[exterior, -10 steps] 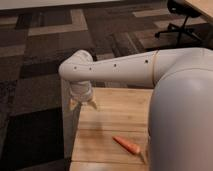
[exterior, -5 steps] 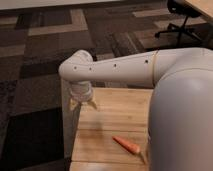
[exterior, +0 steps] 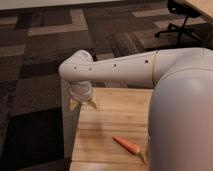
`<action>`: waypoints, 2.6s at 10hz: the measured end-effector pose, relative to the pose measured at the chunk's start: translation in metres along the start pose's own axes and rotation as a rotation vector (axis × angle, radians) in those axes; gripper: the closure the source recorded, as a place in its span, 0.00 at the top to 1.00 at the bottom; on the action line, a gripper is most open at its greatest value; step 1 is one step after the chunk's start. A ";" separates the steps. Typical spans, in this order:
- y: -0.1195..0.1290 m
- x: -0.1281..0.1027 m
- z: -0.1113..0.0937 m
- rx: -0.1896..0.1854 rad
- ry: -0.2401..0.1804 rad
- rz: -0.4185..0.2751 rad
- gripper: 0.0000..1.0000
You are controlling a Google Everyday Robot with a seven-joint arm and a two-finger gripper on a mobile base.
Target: Place the pepper in the ceramic cup
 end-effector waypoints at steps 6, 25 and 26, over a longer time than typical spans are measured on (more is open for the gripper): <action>0.000 0.000 0.000 0.000 0.000 0.000 0.65; -0.056 0.048 -0.024 -0.048 0.069 -0.388 0.65; -0.067 0.052 -0.025 -0.031 0.080 -0.441 0.65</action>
